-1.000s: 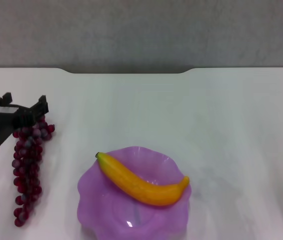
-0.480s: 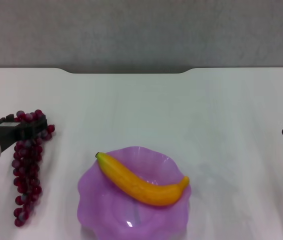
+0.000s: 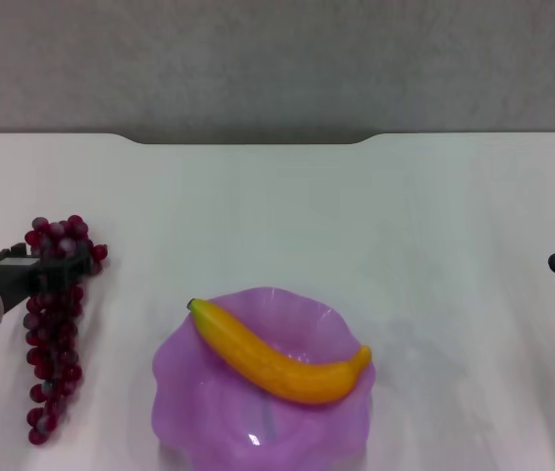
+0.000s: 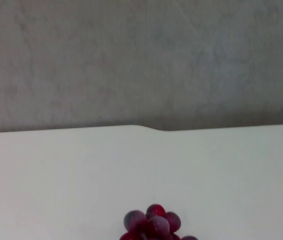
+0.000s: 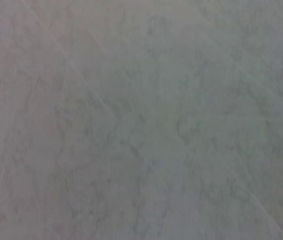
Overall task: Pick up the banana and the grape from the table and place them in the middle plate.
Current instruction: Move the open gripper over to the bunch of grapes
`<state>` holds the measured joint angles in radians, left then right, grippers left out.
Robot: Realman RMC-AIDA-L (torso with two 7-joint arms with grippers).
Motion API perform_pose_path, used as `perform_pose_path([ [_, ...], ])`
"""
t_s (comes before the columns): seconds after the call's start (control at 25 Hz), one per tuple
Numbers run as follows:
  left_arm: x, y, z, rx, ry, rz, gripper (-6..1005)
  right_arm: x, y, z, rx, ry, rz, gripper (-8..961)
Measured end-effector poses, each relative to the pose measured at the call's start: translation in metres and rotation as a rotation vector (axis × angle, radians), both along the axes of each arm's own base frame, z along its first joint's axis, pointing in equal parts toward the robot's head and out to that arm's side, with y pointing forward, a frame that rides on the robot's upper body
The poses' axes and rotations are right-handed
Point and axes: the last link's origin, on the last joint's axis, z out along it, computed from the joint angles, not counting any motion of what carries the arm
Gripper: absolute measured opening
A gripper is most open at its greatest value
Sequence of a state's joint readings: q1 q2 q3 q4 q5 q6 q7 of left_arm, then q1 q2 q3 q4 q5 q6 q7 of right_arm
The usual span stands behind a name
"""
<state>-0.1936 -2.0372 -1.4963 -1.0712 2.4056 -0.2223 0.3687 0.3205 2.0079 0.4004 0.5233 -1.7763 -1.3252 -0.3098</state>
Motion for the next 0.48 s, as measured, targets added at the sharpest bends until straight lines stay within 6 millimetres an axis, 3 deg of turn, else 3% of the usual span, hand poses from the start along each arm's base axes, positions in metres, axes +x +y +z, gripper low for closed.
perform_pose_path([
  [0.48, -0.011, 0.001, -0.016, -0.031, 0.086, -0.017, 877, -0.001, 0.000, -0.001, -0.005, 0.010, 0.006, -1],
])
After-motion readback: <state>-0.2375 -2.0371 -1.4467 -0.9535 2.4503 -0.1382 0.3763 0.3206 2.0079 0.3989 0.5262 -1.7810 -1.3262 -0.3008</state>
